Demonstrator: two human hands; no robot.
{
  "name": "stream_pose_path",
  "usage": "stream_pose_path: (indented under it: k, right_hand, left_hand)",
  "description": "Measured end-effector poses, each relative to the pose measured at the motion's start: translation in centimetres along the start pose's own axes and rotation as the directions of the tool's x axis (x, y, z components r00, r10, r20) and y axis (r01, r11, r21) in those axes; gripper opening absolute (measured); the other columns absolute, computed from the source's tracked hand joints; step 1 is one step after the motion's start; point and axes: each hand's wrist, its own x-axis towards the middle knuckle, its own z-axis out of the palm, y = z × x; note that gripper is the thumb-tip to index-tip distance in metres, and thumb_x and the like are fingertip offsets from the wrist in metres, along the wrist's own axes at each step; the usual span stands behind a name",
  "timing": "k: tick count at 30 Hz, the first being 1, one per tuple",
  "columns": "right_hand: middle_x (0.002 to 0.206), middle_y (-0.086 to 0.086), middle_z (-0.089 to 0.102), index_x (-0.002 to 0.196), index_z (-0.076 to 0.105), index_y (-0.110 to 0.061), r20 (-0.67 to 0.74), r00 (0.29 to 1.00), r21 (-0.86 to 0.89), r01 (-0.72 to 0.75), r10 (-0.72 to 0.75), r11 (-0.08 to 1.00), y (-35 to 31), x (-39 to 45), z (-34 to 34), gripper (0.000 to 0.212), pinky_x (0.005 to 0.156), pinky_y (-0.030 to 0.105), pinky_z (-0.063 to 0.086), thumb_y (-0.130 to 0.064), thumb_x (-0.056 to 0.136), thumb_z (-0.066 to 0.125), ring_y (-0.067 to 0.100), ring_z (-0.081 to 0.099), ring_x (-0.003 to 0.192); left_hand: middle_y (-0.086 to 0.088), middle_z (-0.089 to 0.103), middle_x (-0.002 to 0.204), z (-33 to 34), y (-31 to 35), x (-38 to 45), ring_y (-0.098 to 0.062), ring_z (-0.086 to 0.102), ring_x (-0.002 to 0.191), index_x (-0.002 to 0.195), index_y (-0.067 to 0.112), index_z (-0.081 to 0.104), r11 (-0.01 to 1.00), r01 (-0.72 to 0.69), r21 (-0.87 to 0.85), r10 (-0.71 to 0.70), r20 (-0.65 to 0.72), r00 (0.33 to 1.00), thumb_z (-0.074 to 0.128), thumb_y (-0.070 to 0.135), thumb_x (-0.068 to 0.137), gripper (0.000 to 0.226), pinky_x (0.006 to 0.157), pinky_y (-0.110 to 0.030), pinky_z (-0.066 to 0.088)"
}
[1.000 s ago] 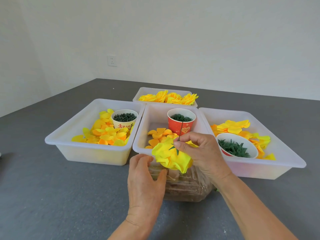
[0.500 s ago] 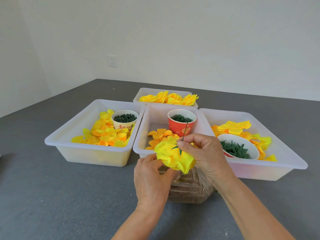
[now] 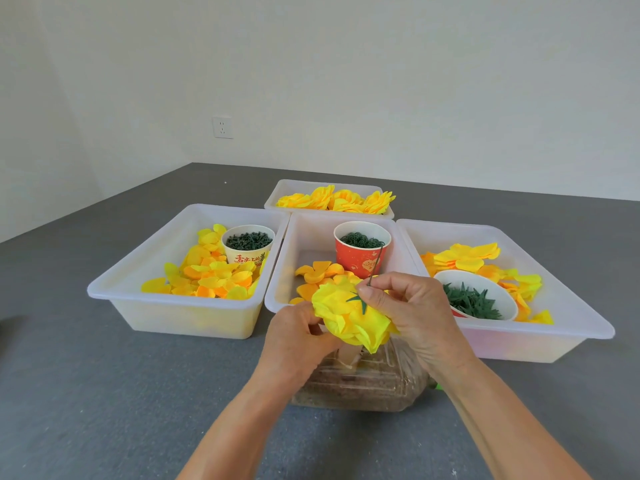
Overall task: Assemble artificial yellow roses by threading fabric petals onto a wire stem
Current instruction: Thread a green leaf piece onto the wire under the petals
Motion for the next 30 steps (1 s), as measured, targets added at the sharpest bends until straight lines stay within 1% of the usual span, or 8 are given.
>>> stream_pose_path:
  k: [3, 6, 9, 13, 16, 20, 26, 30]
  right_hand:
    - [0.075, -0.007, 0.073, 0.069, 0.076, -0.028, 0.022, 1.000, 0.028, -0.016, 0.015, 0.999, -0.14, -0.01, -0.26, 0.019, 0.063, 0.015, 0.049, -0.011, 0.076, 0.073, -0.001, 0.062, 0.070]
    - [0.077, -0.006, 0.073, 0.071, 0.075, -0.023, 0.064, 0.998, 0.036, -0.011, 0.009, 0.999, -0.28, -0.06, -0.61, 0.018, 0.064, 0.014, 0.048, -0.005, 0.075, 0.073, -0.001, 0.062, 0.072]
    - [0.078, -0.003, 0.074, 0.071, 0.075, -0.021, 0.065, 0.998, 0.034, -0.029, 0.027, 0.999, -0.22, -0.02, -0.85, 0.016, 0.066, 0.019, 0.050, -0.005, 0.073, 0.074, 0.004, 0.063, 0.074]
    - [0.071, -0.003, 0.072, 0.068, 0.075, -0.022, 0.053, 0.998, 0.026, -0.048, 0.047, 0.999, -0.15, 0.13, -0.71, 0.016, 0.062, 0.018, 0.049, -0.007, 0.073, 0.074, 0.003, 0.060, 0.068]
    - [0.067, -0.005, 0.071, 0.066, 0.074, -0.022, 0.041, 0.998, 0.045, -0.057, 0.055, 0.997, -0.11, 0.15, -0.54, 0.018, 0.057, 0.015, 0.047, -0.006, 0.074, 0.073, 0.001, 0.059, 0.063]
    - [0.067, -0.007, 0.070, 0.067, 0.074, -0.022, 0.051, 0.996, 0.015, -0.074, 0.073, 0.997, -0.08, 0.15, -0.47, 0.016, 0.056, 0.014, 0.046, -0.009, 0.074, 0.074, -0.001, 0.057, 0.063]
    - [0.077, -0.006, 0.072, 0.069, 0.075, -0.026, 0.051, 0.996, -0.058, -0.067, 0.070, 0.996, -0.04, 0.00, -0.67, 0.014, 0.063, 0.013, 0.046, -0.013, 0.074, 0.075, -0.001, 0.058, 0.069]
    - [0.080, -0.002, 0.072, 0.067, 0.074, -0.025, 0.051, 0.997, -0.073, -0.054, 0.058, 0.996, -0.26, -0.02, -0.36, 0.015, 0.066, 0.018, 0.048, -0.012, 0.074, 0.075, 0.005, 0.060, 0.075]
  left_hand:
    - [-0.003, 0.068, 0.066, 0.17, 0.19, 0.04, -0.019, 0.055, 0.058, 0.066, 0.020, 0.070, 0.999, 0.030, -0.024, -0.030, 0.002, 1.000, 0.081, 0.014, 0.066, 0.012, 0.061, -0.030, 0.047]
    - [0.009, 0.059, 0.045, 0.22, 0.12, -0.03, -0.004, 0.048, 0.044, 0.062, 0.025, 0.068, 0.997, 0.066, -0.049, -0.065, 0.013, 0.998, 0.077, 0.010, 0.068, 0.018, 0.048, -0.014, 0.039]
    - [0.005, 0.051, 0.038, 0.25, -0.05, 0.08, -0.001, 0.042, 0.036, 0.067, 0.010, 0.068, 0.990, 0.112, -0.091, -0.107, 0.055, 0.993, 0.070, 0.001, 0.072, 0.011, 0.041, -0.010, 0.032]
    - [0.000, 0.052, 0.038, 0.33, -0.30, 0.23, -0.006, 0.044, 0.039, 0.072, -0.007, 0.062, 0.992, 0.083, -0.100, -0.073, 0.096, 0.993, 0.063, -0.004, 0.075, 0.004, 0.044, -0.010, 0.035]
    - [-0.003, 0.054, 0.043, 0.35, -0.16, 0.27, -0.011, 0.047, 0.040, 0.080, -0.003, 0.063, 0.987, 0.078, -0.142, -0.065, 0.094, 0.993, 0.063, -0.005, 0.075, 0.005, 0.044, -0.013, 0.037]
    - [-0.007, 0.063, 0.058, 0.33, 0.17, 0.27, -0.016, 0.050, 0.038, 0.086, 0.012, 0.061, 0.975, 0.049, -0.216, -0.028, 0.100, 0.995, 0.066, -0.002, 0.068, 0.023, 0.042, -0.022, 0.042]
    - [0.006, 0.068, 0.081, -0.02, -0.54, 0.74, -0.002, 0.059, 0.067, 0.100, 0.017, 0.061, 0.991, -0.115, 0.070, 0.111, 0.052, 0.992, 0.082, 0.016, 0.067, 0.039, 0.063, -0.023, 0.050]
    - [0.008, 0.069, 0.087, -0.35, -0.54, 0.93, -0.001, 0.062, 0.074, 0.103, 0.019, 0.061, 0.991, -0.108, 0.083, 0.099, 0.100, 0.990, 0.084, 0.015, 0.063, 0.046, 0.066, -0.019, 0.051]
